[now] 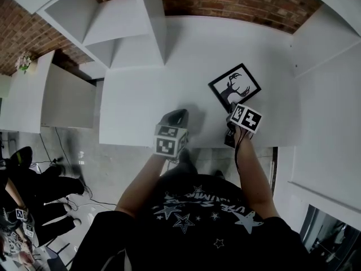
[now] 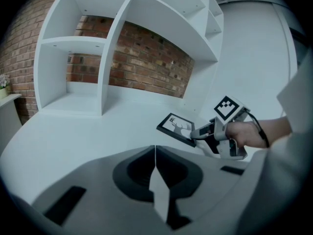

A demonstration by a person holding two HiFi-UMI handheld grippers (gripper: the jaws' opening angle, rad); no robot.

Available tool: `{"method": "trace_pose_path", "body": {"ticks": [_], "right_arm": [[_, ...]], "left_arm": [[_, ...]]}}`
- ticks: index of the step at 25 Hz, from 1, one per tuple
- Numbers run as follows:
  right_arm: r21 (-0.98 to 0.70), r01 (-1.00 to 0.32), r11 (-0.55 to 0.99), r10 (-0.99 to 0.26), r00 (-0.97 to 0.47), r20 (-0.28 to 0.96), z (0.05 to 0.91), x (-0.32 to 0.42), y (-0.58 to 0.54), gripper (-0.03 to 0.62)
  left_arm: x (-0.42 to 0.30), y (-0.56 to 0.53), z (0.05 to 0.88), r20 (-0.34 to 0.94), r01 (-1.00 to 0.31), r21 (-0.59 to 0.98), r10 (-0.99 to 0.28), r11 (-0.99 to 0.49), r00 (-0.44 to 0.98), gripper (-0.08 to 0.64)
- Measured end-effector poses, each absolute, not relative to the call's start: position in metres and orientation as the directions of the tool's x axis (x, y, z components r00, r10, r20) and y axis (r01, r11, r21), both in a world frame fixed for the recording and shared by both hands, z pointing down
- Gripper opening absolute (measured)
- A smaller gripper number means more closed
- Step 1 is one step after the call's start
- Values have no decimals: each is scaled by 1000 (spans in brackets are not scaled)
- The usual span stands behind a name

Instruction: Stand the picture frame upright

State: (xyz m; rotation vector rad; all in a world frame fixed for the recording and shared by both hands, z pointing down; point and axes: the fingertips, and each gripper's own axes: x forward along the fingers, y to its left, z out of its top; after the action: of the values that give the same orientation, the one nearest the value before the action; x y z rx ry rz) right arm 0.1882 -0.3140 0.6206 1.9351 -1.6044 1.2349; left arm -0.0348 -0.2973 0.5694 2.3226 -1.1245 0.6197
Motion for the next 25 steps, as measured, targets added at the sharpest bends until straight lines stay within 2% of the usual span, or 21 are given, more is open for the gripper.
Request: {"method": "trace_pose_path", "body": {"ticks": [25], "right_arm": [[-281, -959, -46, -556, -209, 804, 625, 197, -238, 120]], "left_arm": [[-11, -232, 566, 597, -874, 222, -648, -433, 473, 19]]}}
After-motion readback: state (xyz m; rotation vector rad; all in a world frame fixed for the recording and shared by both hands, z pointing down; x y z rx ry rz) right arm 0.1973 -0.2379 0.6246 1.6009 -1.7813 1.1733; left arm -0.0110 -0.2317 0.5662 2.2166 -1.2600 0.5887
